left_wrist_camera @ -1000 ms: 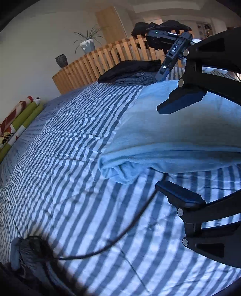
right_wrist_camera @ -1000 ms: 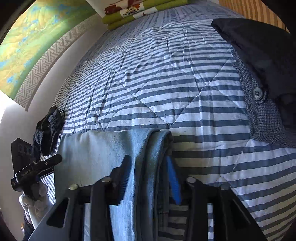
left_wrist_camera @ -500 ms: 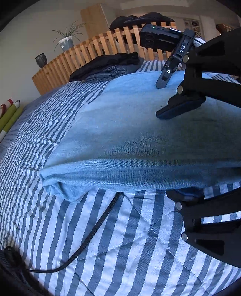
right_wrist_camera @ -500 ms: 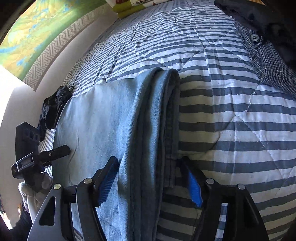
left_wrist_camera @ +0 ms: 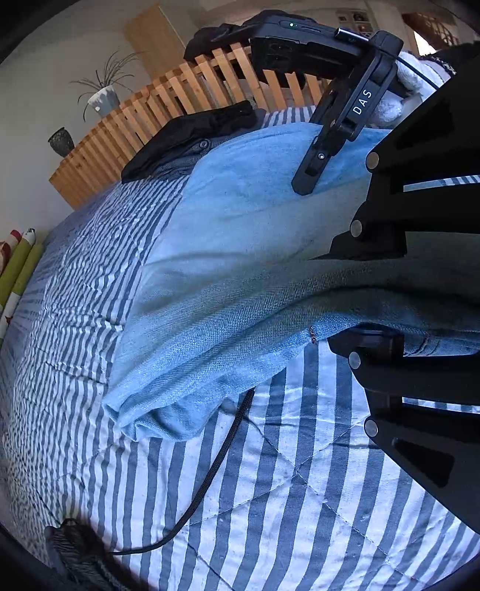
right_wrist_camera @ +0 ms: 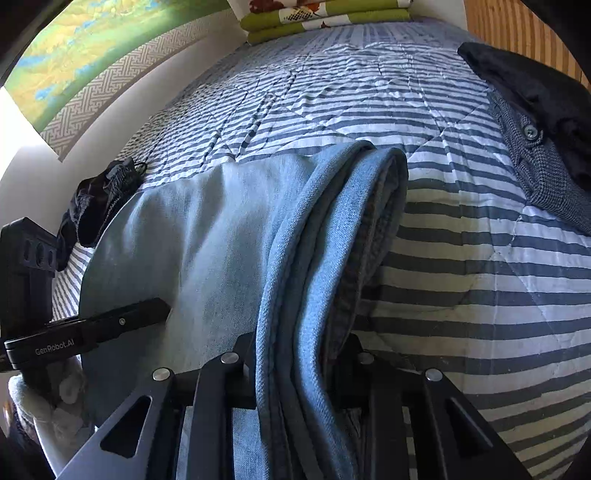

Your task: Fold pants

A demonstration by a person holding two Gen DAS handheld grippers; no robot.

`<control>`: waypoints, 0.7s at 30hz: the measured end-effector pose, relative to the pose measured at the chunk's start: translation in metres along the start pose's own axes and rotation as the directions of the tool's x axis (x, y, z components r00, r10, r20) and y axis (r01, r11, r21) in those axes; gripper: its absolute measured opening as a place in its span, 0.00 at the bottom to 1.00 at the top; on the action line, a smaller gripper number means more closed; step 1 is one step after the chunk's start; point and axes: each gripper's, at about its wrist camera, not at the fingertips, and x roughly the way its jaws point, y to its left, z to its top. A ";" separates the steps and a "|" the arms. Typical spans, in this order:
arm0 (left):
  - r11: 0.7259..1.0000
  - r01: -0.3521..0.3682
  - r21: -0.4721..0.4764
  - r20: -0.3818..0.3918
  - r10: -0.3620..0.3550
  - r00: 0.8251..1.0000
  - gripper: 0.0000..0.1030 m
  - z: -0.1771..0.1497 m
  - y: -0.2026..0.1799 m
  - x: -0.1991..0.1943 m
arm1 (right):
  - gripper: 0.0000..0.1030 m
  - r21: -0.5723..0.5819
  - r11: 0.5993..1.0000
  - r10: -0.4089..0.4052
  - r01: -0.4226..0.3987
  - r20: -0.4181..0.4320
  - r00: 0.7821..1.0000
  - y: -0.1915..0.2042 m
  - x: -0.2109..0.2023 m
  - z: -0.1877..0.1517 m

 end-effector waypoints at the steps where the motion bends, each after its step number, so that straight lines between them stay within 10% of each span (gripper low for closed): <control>1: 1.000 0.006 0.009 0.007 -0.006 1.000 0.24 -0.001 -0.003 -0.006 | 0.22 -0.002 1.000 -0.003 0.004 0.016 1.000 0.001 -0.007 -0.002; 12: 0.977 0.098 0.191 0.089 -0.117 0.989 0.24 0.006 -0.114 -0.043 | 0.22 0.024 0.998 -0.061 0.057 0.221 0.973 -0.011 -0.119 -0.008; 21: 0.911 0.215 0.351 0.091 -0.261 0.961 0.24 0.069 -0.272 -0.009 | 0.21 0.101 0.970 -0.244 0.222 0.400 0.884 -0.081 -0.229 0.029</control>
